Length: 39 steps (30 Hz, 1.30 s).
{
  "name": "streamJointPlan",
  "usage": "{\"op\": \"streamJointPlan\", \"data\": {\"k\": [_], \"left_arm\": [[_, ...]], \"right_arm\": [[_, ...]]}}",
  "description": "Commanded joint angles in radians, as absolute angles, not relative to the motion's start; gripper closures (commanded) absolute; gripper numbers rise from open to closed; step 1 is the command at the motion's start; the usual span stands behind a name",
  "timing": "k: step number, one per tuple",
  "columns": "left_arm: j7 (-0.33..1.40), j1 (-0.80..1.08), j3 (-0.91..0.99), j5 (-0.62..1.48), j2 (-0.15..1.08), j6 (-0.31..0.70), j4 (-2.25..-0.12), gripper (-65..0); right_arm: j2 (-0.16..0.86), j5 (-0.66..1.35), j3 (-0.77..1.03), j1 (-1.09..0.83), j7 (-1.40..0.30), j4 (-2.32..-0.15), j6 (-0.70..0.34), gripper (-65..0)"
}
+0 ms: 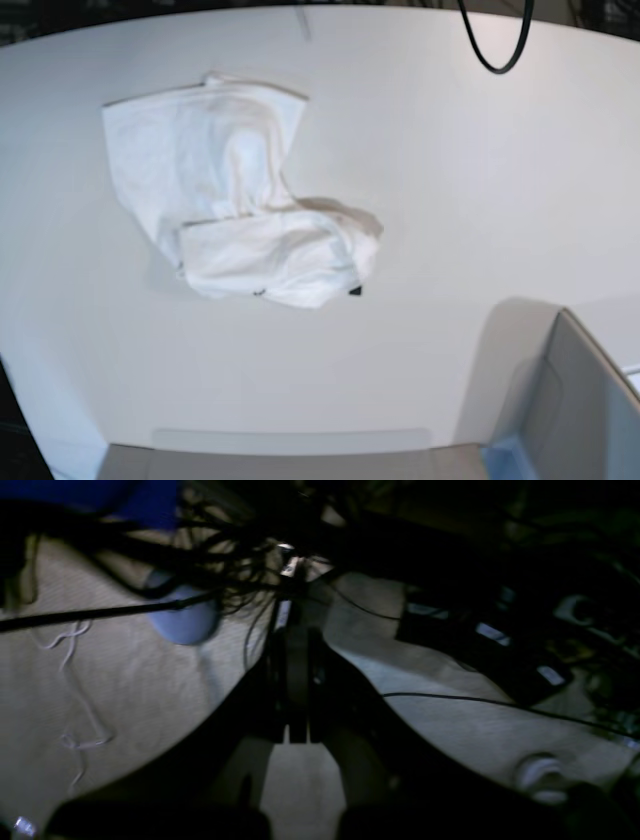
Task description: Layout the t-shirt on the table in an organized manner, then fold the t-shirt properly
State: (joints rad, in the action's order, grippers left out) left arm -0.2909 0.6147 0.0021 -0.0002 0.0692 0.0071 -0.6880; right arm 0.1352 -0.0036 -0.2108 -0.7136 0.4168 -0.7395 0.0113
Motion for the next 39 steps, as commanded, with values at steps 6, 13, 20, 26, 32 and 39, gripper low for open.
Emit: {"op": "streamJointPlan", "data": {"k": [6, 13, 20, 26, 32, 39], "left_arm": [[-0.306, 0.69, 0.004, 0.001, 0.07, 0.004, -0.802, -0.1], [-0.306, 0.737, 0.004, 0.001, 0.07, 0.004, -0.897, -0.1], [-0.306, 0.803, 0.002, 0.001, 0.071, 0.004, -1.017, -0.1], [-0.306, 0.845, 0.005, 0.001, 0.076, 0.004, -1.084, -0.1], [-0.306, 0.923, 0.005, 0.001, 0.076, 0.004, -1.236, -0.1], [-0.306, 0.969, 0.004, 0.001, 0.077, 0.004, -1.302, -0.1]], "right_arm": [[0.143, -0.002, -0.216, -0.737, 0.432, -0.746, 0.008, 0.0], [0.15, -0.002, -0.211, -0.774, 0.432, -0.849, 0.008, 0.0], [0.15, -0.002, -0.211, -0.812, 0.432, -0.915, 0.008, 0.0], [0.162, -0.001, -0.209, -0.875, 0.432, -1.047, 0.01, 0.0], [0.162, -0.001, -0.209, -0.944, 0.432, -1.161, 0.01, 0.0], [0.165, 0.05, -0.208, -0.978, 0.432, -1.179, 0.013, 0.0]]}}
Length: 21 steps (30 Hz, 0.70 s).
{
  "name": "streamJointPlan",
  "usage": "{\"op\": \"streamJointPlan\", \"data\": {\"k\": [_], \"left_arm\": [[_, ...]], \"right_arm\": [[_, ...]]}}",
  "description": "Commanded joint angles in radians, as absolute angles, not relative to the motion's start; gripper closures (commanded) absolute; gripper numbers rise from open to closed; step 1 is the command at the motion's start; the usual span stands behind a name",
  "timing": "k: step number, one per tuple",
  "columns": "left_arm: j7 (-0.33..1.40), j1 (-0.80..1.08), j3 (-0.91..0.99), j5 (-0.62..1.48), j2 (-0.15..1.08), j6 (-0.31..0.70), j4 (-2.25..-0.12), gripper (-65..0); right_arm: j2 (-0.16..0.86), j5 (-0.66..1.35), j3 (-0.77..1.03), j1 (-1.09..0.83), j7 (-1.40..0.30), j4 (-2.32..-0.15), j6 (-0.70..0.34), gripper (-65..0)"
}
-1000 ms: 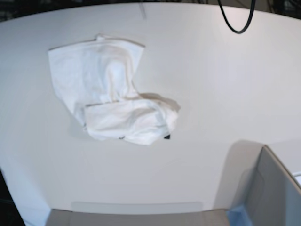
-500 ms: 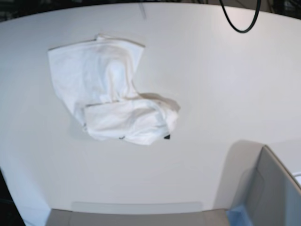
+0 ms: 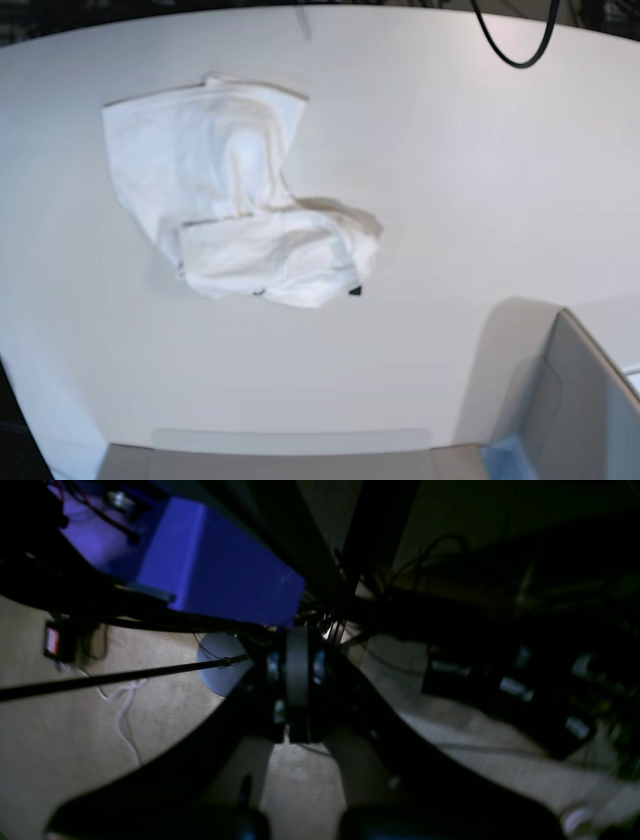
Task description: Layout the t-shirt on the table in an organized manner, then fold the t-shirt properly
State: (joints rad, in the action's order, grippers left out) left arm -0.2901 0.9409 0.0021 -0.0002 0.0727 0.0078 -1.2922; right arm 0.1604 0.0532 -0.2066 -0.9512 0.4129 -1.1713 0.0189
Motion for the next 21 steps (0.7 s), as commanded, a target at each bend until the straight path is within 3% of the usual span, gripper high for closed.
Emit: {"op": "streamJointPlan", "data": {"k": [1, 11, 21], "left_arm": [[-0.306, 0.975, 0.004, 0.001, 0.082, 0.004, -1.302, -0.1], [-0.306, 1.096, -0.001, 0.001, 0.097, 0.004, -1.497, 0.0], [-0.306, 1.179, 0.005, 0.002, 0.097, 0.004, -1.659, 0.0]], "right_arm": [[0.174, 0.065, -0.208, -0.981, 0.432, -1.185, 0.021, 0.0], [0.239, 0.094, -0.209, -1.112, 0.432, -1.415, 0.154, 0.0], [0.242, 0.094, -0.208, -1.248, 0.432, -1.646, 0.166, 0.0]]}}
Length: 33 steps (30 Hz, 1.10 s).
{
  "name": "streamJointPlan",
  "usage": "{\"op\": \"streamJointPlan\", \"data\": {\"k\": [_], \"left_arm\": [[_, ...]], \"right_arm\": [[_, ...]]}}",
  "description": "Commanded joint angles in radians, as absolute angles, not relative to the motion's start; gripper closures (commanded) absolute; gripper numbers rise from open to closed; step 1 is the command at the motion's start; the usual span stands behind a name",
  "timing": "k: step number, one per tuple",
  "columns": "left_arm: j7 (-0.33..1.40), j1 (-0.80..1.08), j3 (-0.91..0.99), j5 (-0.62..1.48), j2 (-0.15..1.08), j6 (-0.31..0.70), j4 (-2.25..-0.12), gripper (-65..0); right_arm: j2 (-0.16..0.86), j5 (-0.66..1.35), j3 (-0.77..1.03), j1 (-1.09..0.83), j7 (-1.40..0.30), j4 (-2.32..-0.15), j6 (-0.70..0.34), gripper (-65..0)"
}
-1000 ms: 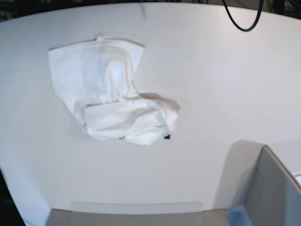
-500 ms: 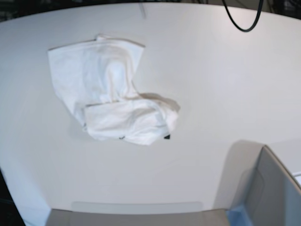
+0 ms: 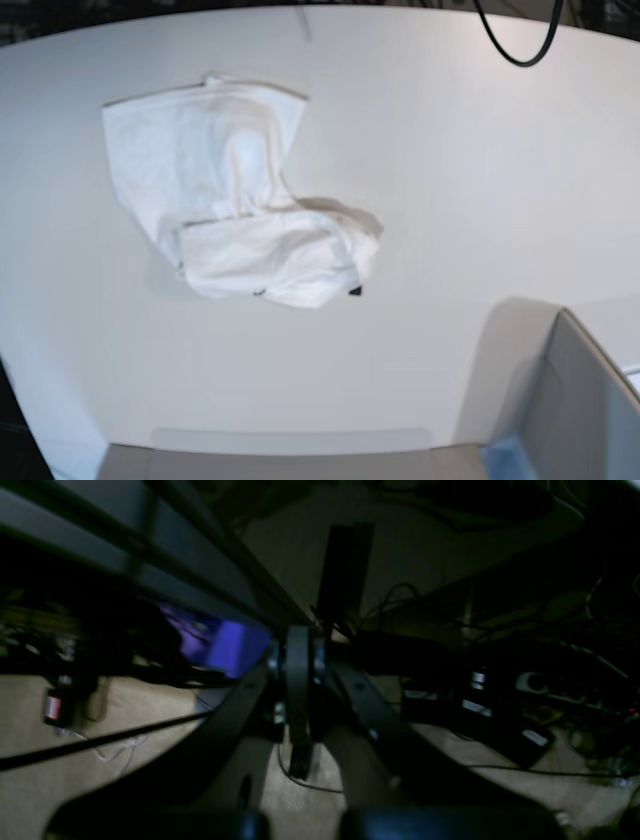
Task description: Layout the t-shirt on the table in an organized manner, then fold the t-shirt properly
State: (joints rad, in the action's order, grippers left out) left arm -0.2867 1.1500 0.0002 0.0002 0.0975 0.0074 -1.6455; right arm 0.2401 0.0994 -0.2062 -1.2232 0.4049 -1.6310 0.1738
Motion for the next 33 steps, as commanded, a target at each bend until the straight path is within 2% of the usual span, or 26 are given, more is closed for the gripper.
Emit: {"op": "streamJointPlan", "data": {"k": [1, 5, 9, 13, 20, 26, 33], "left_arm": [[-0.306, 1.188, 0.005, 0.002, 0.097, 0.004, -1.679, 0.0], [-0.306, 1.228, 0.007, 0.005, 0.097, 0.002, -1.768, 0.0], [-0.305, 1.273, 0.007, 0.108, 0.117, 0.002, -1.87, 0.0], [-0.305, 1.294, 0.007, 0.205, 0.177, 0.002, -1.926, 0.0], [-0.305, 1.285, 0.007, 0.228, 0.182, 0.004, -2.0, -0.1], [-0.302, 1.201, 0.005, 0.228, 0.177, 0.004, -2.022, -0.1], [-0.294, 1.093, -0.002, 0.228, 0.176, 0.004, -2.022, -0.1]], "right_arm": [[0.242, 0.094, -0.203, -1.262, 0.432, -1.673, 0.166, 0.0], [0.239, 0.093, -0.139, -1.309, 0.432, -1.794, 0.166, 0.0], [0.236, 0.094, -0.067, -1.309, 0.432, -1.89, 0.166, 0.0], [0.239, 0.096, -0.058, -1.309, 0.432, -1.962, 0.166, 0.0], [0.242, 0.093, -0.05, -1.309, 0.432, -2.023, 0.166, 0.0], [0.251, 0.093, -0.044, -1.307, 0.432, -2.045, 0.166, -0.1], [0.306, 0.093, -0.045, -1.207, 0.427, -2.048, 0.166, -0.1]]}}
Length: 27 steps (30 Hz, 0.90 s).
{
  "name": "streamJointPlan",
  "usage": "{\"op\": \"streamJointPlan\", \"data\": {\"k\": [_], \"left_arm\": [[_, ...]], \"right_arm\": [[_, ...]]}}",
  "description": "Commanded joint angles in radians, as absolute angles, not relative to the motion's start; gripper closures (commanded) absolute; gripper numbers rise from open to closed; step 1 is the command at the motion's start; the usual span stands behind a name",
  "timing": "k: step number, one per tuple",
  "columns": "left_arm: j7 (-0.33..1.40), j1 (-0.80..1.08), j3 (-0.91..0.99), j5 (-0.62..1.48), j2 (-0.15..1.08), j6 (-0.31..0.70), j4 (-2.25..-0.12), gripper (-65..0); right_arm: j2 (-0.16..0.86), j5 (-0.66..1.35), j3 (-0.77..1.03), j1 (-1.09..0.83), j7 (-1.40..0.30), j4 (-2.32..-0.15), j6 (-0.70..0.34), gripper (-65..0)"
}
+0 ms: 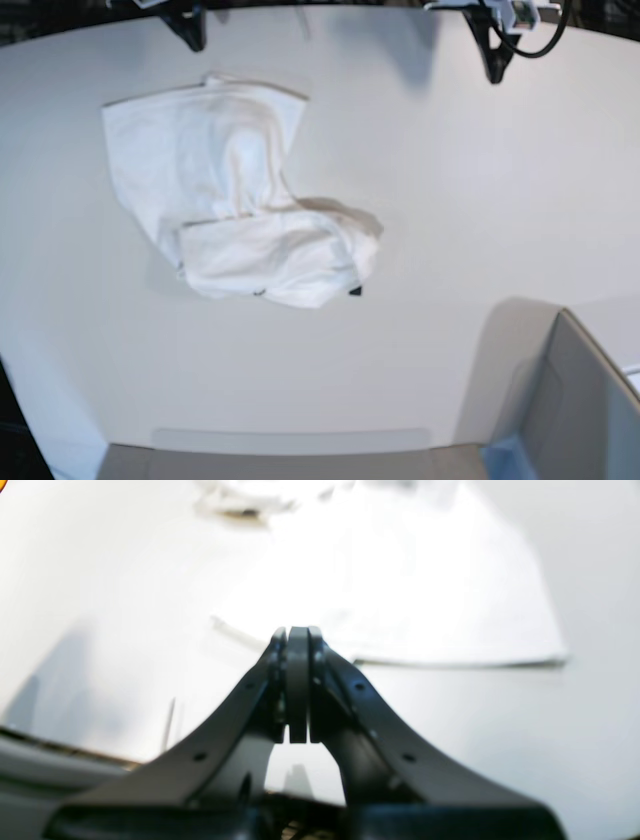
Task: Layout the t-shirt on the table in an organized manner, then fold the t-shirt properly
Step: 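Lower both grippers toward the crumpled white t-shirt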
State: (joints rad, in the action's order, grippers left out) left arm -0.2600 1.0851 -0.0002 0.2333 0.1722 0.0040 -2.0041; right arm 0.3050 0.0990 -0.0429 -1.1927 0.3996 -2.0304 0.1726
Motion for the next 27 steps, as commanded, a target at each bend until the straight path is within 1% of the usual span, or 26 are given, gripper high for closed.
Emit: {"op": "streamJointPlan", "data": {"k": [1, 7, 12, 17, 21, 24, 27], "left_arm": [[-0.294, 1.073, -0.002, 0.228, 0.176, 0.004, -2.023, -0.1], [-0.294, 0.963, -0.002, 0.225, 0.174, 0.004, -2.025, -0.2], [-0.294, 0.908, -0.004, 0.225, 0.174, 0.004, -2.025, -0.2], [-0.294, 0.886, -0.004, 0.225, 0.174, 0.004, -2.023, -0.2], [-0.294, 0.885, -0.004, 0.223, 0.174, 0.004, -2.023, -0.3], [-0.294, 0.888, -0.004, 0.223, 0.174, 0.004, -2.022, -0.4], [-0.294, 0.891, -0.004, 0.223, 0.18, 0.004, -2.022, -1.1]], "right_arm": [[0.306, 0.093, -0.047, -1.188, 0.427, -2.049, 0.166, -0.1], [0.306, 0.091, -0.048, -1.07, 0.426, -2.045, 0.165, -0.1], [0.309, 0.09, -0.05, -1.012, 0.415, -2.045, 0.156, -0.2], [0.36, 0.093, -0.051, -0.96, 0.268, -2.043, 0.156, -0.3], [0.361, 0.096, -0.051, -0.94, 0.243, -2.043, 0.156, -0.3], [0.354, 0.097, -0.051, -0.929, 0.242, -2.046, 0.156, -3.6], [0.343, 0.099, -0.051, -0.932, 0.242, -2.046, 0.159, -10.8]]}}
